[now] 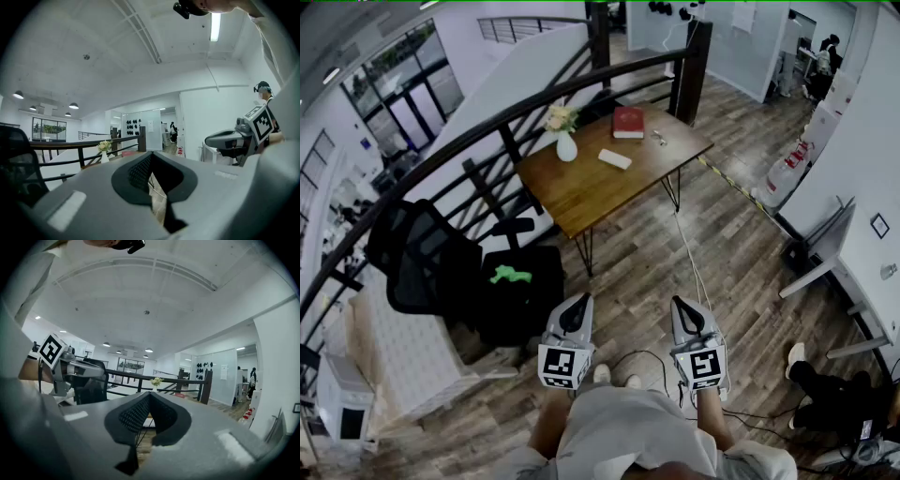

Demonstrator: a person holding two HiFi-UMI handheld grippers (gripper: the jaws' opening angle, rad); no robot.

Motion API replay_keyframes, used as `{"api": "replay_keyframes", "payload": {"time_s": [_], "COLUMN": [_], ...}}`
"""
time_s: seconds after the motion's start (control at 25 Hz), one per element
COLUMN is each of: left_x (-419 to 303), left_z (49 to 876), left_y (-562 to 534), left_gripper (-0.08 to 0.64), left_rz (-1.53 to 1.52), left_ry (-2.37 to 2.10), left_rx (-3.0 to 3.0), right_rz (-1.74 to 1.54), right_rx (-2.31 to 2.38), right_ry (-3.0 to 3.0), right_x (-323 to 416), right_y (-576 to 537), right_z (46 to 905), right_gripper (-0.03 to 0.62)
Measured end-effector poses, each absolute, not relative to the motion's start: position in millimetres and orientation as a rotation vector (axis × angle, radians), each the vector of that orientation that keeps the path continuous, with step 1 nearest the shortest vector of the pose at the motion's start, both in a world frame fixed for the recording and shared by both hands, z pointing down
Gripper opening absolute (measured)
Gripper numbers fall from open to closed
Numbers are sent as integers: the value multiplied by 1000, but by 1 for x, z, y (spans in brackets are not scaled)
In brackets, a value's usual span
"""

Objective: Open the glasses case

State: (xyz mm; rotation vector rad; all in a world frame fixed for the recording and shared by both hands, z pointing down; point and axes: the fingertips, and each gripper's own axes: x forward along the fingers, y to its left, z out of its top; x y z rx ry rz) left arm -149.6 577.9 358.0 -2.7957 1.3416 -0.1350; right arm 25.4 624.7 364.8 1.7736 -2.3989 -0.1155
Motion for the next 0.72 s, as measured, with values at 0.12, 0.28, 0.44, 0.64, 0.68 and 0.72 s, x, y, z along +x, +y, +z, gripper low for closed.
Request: {"api": "replay_keyframes", "payload": {"time_s": [0.12, 0.28, 0.44, 0.64, 0.68, 0.72], "left_x": [-142, -134, -125, -116, -114, -114], "left_z": [363, 361, 360, 357, 356, 356], "left_y": [583, 584, 571, 548, 542, 535], "left_gripper": [20, 20, 20, 20, 20, 20], "left_rz": [-138, -138, -144, -123, -116, -112], "left_ry": [1351, 1362, 1368, 1363, 1360, 1357], "left_rx": [-2812, -2787, -2762, -2749, -2751, -2752], "right_rz": [-99, -108, -135, -150, -144, -140], "right_rx": [1790, 1772, 1747, 1727, 1726, 1725], "right_ry": [-2427, -2438, -2458, -2475, -2478, -2480], "right_x": [33, 39, 43, 44, 44, 44], "right_y": [627, 621, 606, 581, 574, 567], "right_z": [367, 369, 366, 367, 367, 368], "right_gripper": [3, 3, 3, 3, 3, 3]}}
